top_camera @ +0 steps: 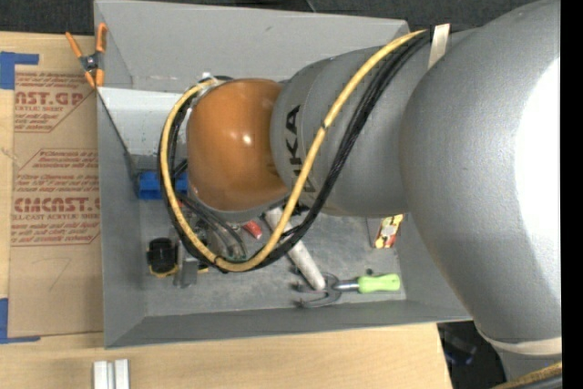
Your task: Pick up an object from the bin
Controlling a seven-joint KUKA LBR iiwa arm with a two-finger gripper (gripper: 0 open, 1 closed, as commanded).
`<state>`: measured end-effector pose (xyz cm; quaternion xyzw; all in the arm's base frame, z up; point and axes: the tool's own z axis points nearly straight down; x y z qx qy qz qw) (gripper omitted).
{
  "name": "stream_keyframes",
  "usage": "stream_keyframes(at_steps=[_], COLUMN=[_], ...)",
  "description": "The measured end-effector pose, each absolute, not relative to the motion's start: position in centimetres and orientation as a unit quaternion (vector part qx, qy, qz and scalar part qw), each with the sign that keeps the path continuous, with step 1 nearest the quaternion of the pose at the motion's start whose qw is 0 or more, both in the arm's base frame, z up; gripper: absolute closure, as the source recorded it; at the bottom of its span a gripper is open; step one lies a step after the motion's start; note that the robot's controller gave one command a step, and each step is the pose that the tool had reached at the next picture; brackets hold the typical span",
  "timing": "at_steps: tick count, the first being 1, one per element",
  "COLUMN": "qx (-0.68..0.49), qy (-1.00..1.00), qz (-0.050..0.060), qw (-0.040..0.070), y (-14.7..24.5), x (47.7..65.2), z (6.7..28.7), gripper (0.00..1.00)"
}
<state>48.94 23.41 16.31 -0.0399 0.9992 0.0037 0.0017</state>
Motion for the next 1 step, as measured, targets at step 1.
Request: stream_keyframes(at_steps=[1], qx=[-0.040], qy=[0.999], qz=[0.003], qw=[0.001], y=[23.41], x=[48.87], z=[17.72], gripper=[1.00])
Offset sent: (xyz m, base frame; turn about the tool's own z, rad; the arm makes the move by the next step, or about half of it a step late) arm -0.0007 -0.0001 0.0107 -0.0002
